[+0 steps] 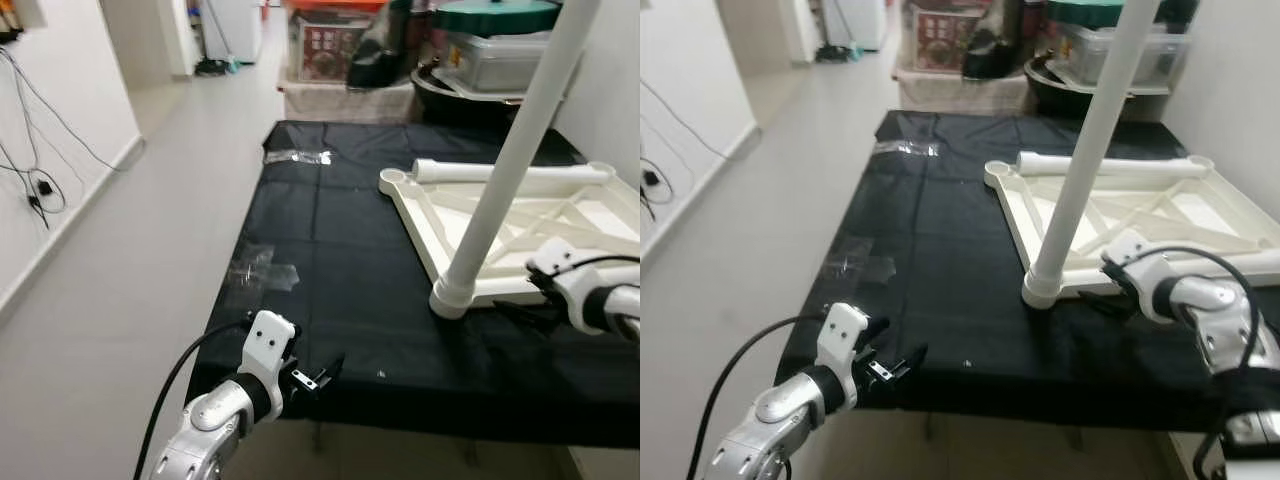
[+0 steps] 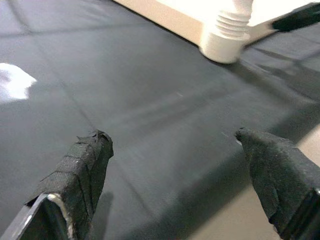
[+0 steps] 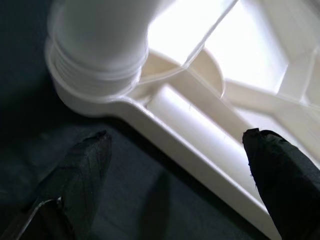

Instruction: Building children table

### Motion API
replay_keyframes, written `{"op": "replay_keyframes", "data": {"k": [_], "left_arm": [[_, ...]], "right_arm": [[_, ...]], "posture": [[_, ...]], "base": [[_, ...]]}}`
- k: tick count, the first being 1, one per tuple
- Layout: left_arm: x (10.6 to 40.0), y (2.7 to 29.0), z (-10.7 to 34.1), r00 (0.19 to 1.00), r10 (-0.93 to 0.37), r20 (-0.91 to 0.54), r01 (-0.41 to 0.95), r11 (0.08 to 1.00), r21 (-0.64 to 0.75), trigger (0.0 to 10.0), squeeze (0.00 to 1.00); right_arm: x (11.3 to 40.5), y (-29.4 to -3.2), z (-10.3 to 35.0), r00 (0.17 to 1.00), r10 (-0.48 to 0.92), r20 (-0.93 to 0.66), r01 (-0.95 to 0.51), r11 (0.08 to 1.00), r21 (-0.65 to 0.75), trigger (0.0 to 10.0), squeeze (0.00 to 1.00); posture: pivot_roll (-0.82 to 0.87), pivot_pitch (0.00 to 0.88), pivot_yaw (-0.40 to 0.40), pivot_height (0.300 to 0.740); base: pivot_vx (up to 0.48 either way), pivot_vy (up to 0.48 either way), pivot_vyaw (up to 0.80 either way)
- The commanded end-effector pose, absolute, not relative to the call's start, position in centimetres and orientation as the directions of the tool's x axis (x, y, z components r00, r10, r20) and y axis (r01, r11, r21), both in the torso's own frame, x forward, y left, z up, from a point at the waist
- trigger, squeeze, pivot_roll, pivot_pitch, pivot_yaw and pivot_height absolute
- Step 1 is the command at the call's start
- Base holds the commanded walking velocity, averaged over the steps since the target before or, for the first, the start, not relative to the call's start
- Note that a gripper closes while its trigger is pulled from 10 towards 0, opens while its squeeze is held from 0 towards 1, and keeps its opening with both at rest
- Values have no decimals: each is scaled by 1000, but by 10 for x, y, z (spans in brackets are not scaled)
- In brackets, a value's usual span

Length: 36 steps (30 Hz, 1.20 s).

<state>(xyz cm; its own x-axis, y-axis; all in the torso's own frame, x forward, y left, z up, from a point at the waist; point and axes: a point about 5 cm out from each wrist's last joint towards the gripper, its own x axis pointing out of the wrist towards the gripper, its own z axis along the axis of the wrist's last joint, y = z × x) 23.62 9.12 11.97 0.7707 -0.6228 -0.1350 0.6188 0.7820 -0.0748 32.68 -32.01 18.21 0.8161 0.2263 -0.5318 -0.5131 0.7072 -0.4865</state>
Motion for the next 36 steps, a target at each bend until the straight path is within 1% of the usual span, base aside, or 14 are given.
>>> {"op": "replay_keyframes", "data": {"k": [1,4,9,11,14,17,18,19,20,25,26,30,33,36], "left_arm": [[230,90,121,757,-637,-148,631,771,-90,10000,0],[225,90,123,755,-638,-154,631,770,-98,10000,0],[207,94,129,750,-635,-183,624,772,-119,10000,0],[207,94,129,750,-635,-183,624,772,-119,10000,0],[201,96,131,750,-632,-196,620,774,-127,10000,0],[197,97,132,750,-629,-205,616,777,-133,10000,0],[196,98,132,750,-627,-209,613,778,-138,10000,0],[196,98,132,750,-627,-209,613,778,-138,10000,0],[194,99,133,750,-626,-213,611,779,-141,10000,0],[189,100,135,749,-624,-224,607,781,-146,10000,0],[187,100,136,747,-622,-233,605,782,-148,10000,0],[186,100,137,746,-621,-240,604,783,-149,10000,0],[186,100,138,743,-621,-248,602,783,-157,10000,0],[186,99,138,742,-622,-249,603,782,-159,10000,0]], "right_arm": [[329,-317,178,800,235,-552,-540,684,-491,10000,0],[332,-315,179,785,251,-567,-564,670,-484,10000,0],[343,-309,183,730,277,-625,-637,608,-474,10000,0],[343,-309,183,730,277,-625,-637,608,-474,10000,0],[346,-306,185,691,292,-661,-678,578,-454,10000,0],[348,-305,186,673,300,-676,-695,570,-439,10000,0],[349,-304,187,667,303,-681,-700,566,-435,4157,0],[349,-304,187,667,303,-681,-700,566,-435,4157,0],[352,-301,189,671,310,-673,-698,569,-435,0,0],[360,-293,197,696,340,-633,-683,585,-437,0,0],[364,-287,200,708,358,-609,-679,584,-446,0,0],[366,-282,202,711,384,-589,-682,580,-445,0,0],[368,-276,203,702,433,-565,-695,589,-412,0,0],[369,-274,203,698,449,-558,-700,592,-399,0,0]], "posture": [[99,166,-82,740],[97,179,-83,740],[102,227,-95,740],[102,227,-95,740],[106,240,-97,740],[102,246,-99,740],[99,252,-98,740],[99,252,-98,740],[99,259,-99,740],[102,269,-101,740],[102,270,-101,740],[102,272,-101,740],[99,272,-98,740],[99,272,-98,740]], "base": [[0,0,0],[0,0,0],[0,0,0],[0,0,0],[0,0,0],[0,0,0],[0,0,0],[0,0,0],[0,0,0],[0,0,0],[0,0,0],[0,0,0],[0,0,0],[0,0,0]]}}
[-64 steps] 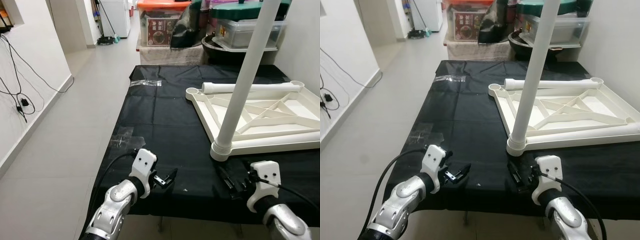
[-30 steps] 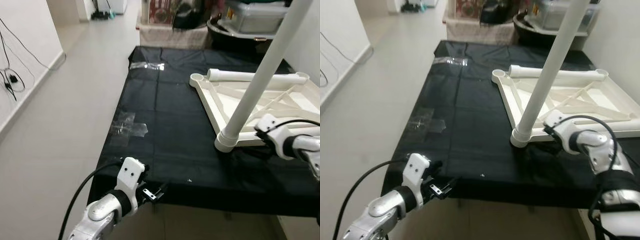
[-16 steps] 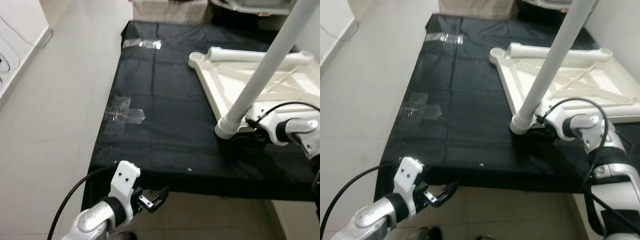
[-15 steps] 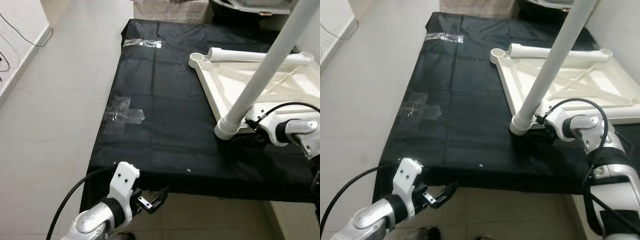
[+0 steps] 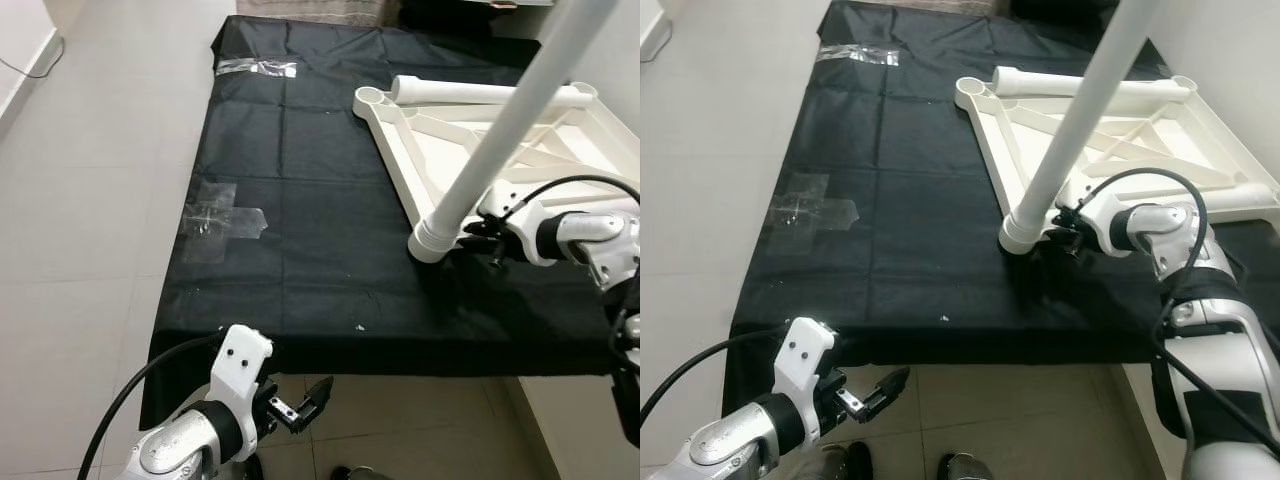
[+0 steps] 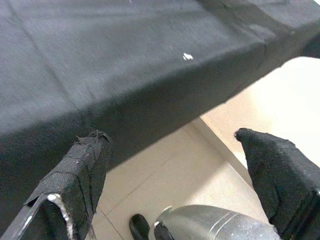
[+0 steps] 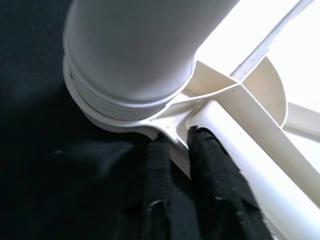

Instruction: Building children table

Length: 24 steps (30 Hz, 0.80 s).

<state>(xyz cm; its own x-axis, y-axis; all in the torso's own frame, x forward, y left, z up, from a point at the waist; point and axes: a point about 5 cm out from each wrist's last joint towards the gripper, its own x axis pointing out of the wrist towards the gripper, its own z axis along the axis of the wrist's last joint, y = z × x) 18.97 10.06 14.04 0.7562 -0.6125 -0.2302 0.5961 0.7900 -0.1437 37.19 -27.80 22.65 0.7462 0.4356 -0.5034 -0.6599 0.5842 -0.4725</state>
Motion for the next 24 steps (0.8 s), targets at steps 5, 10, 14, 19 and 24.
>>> {"op": "replay_keyframes", "data": {"k": [5,10,14,19,24], "left_arm": [[189,98,138,739,-626,-250,606,779,-159,10000,0],[191,96,139,739,-625,-249,606,780,-157,10000,0],[193,95,139,742,-623,-247,606,781,-150,10000,0],[195,93,139,741,-625,-246,609,779,-146,10000,0],[200,90,137,741,-627,-240,613,778,-140,10000,0]], "right_arm": [[372,-260,202,671,513,-536,-734,561,-382,0,0],[374,-249,203,643,559,-523,-762,531,-371,588,0],[375,-243,206,639,579,-506,-768,516,-378,10000,0],[375,-253,212,674,557,-485,-735,571,-366,10000,1000],[357,-287,214,691,557,-461,-713,629,-310,10000,0]], "posture": [[96,262,-96,740],[95,254,-98,740],[92,245,-97,740],[92,235,-97,740],[92,203,-99,740]], "base": [[0,0,0],[0,0,0],[0,0,0],[0,0,0],[0,0,0]]}}
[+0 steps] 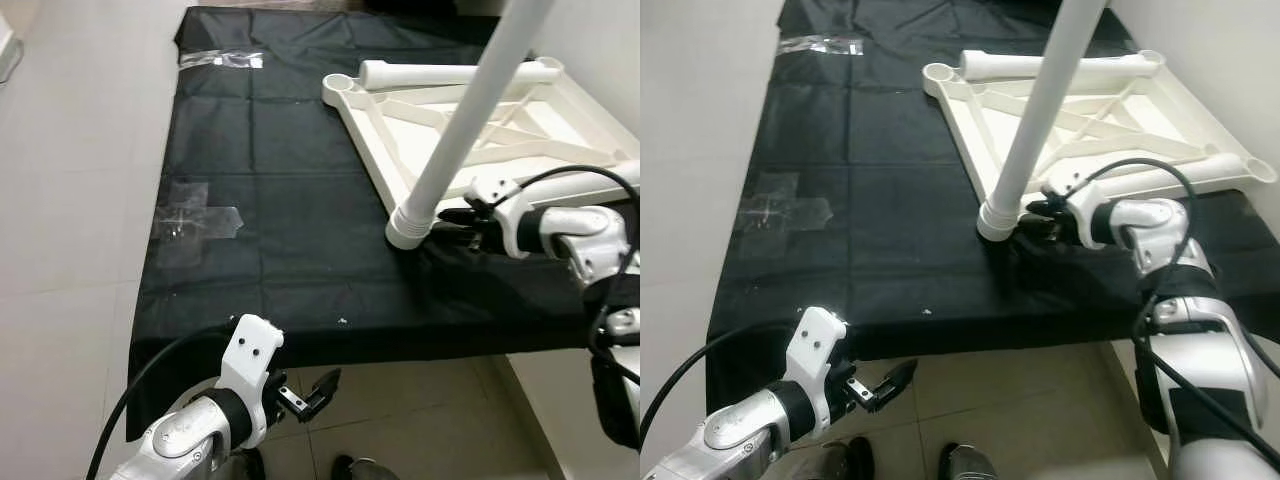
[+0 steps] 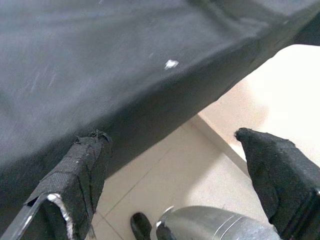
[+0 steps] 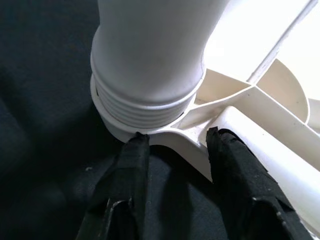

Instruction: Building children table

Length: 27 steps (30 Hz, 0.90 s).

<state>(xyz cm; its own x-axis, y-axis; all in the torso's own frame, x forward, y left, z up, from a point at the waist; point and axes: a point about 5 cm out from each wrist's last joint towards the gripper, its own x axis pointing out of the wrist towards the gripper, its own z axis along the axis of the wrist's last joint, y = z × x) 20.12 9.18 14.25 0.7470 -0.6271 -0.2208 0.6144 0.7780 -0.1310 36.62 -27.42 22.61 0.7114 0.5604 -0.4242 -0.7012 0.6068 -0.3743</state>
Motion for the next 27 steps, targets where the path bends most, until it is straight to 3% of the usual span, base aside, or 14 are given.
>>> {"op": "replay_keyframes", "data": {"k": [1,9,13,14,17,18,19,27], "left_arm": [[200,90,137,741,-627,-240,613,778,-140,10000,0],[205,89,135,740,-631,-233,616,775,-140,10000,0],[211,86,133,740,-634,-225,622,772,-129,10000,0],[213,86,132,741,-634,-222,623,772,-126,10000,0],[214,85,132,742,-634,-220,623,772,-125,10000,0],[215,85,131,743,-633,-217,622,773,-124,10000,0],[216,84,131,744,-633,-215,622,773,-121,10000,0],[219,84,129,748,-631,-205,622,775,-114,10000,0]], "right_arm": [[357,-287,214,691,557,-461,-713,629,-310,10000,0],[343,-308,227,691,614,-382,-710,677,-195,10000,0],[336,-315,248,672,696,-254,-735,670,-109,10000,0],[338,-316,252,693,685,-227,-718,685,-123,10000,404],[341,-316,256,728,655,-203,-684,713,-156,10000,404],[345,-316,259,756,631,-176,-654,739,-161,8980,1000],[349,-314,264,778,612,-142,-628,760,-164,10000,1000],[359,-300,278,790,612,-46,-612,779,-138,10000,1000]], "posture": [[92,203,-99,740],[89,170,-96,740],[89,136,-95,740],[87,124,-96,740],[87,124,-96,740],[89,114,-97,740],[91,109,-98,740],[100,98,-106,740]], "base": [[0,0,0],[0,0,0],[0,0,0],[0,0,0],[0,0,0],[0,0,0],[0,0,0],[0,0,0]]}}
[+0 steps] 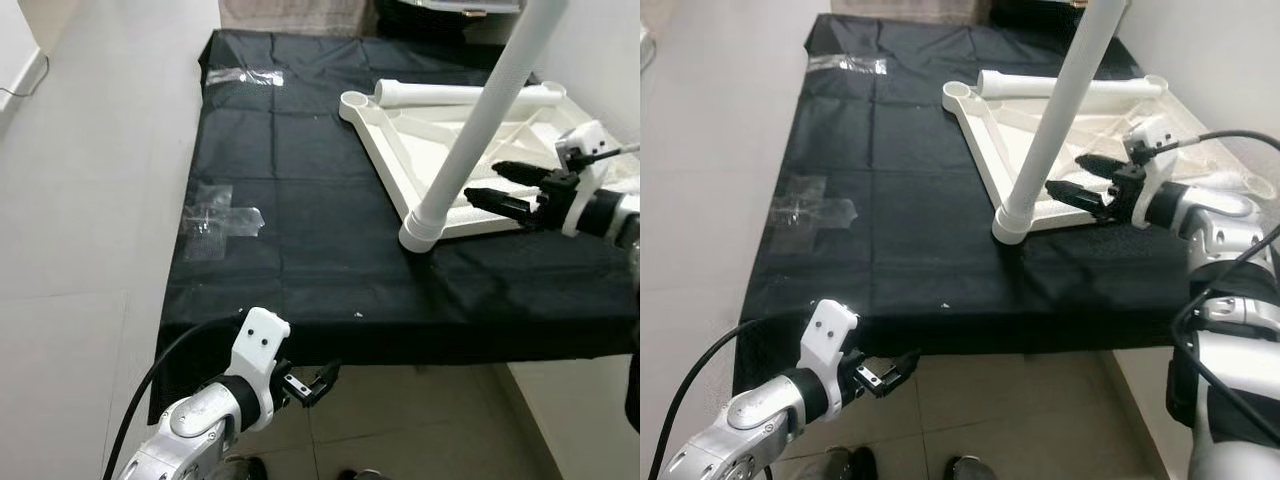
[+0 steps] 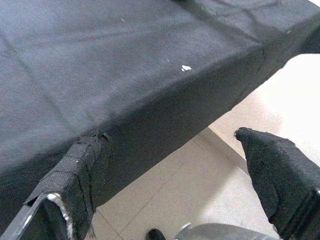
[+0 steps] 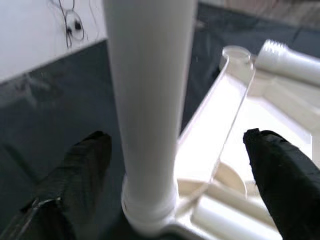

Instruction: Building children table

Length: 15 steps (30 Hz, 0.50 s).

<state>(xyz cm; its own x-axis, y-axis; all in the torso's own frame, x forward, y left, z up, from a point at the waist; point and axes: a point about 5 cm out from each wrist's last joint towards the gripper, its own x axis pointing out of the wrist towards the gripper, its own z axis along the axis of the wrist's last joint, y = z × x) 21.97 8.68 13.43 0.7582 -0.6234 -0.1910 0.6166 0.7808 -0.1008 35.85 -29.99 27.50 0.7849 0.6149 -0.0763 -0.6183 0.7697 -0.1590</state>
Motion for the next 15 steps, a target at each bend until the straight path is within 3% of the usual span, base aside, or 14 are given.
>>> {"op": "replay_keyframes", "data": {"k": [1,4,5,6,7,8,15], "left_arm": [[219,84,129,748,-631,-205,622,775,-114,10000,0],[219,84,128,748,-632,-204,623,774,-113,10000,0],[219,84,128,747,-632,-204,623,774,-113,10000,0],[219,84,128,747,-632,-204,623,774,-113,10000,0],[219,84,128,747,-633,-203,624,773,-113,10000,0],[219,83,128,746,-634,-203,625,772,-114,10000,0],[218,84,127,747,-633,-204,624,773,-114,10000,0]], "right_arm": [[359,-300,278,790,612,-46,-612,779,-138,10000,1000],[364,-289,283,766,643,0,-639,761,-111,10000,1000],[366,-287,283,765,645,4,-640,760,-112,10000,792],[366,-287,283,765,645,4,-640,760,-112,10000,792],[367,-285,283,763,646,11,-642,760,-107,10000,55],[368,-282,283,763,646,16,-642,760,-102,10000,0],[375,-271,277,768,640,22,-636,767,-87,10000,0]], "posture": [[100,98,-106,740],[98,102,-104,740],[98,102,-104,740],[98,102,-104,740],[100,109,-103,740],[99,112,-105,740],[102,124,-107,740]], "base": [[0,0,0],[0,0,0],[0,0,0],[0,0,0],[0,0,0],[0,0,0],[0,0,0]]}}
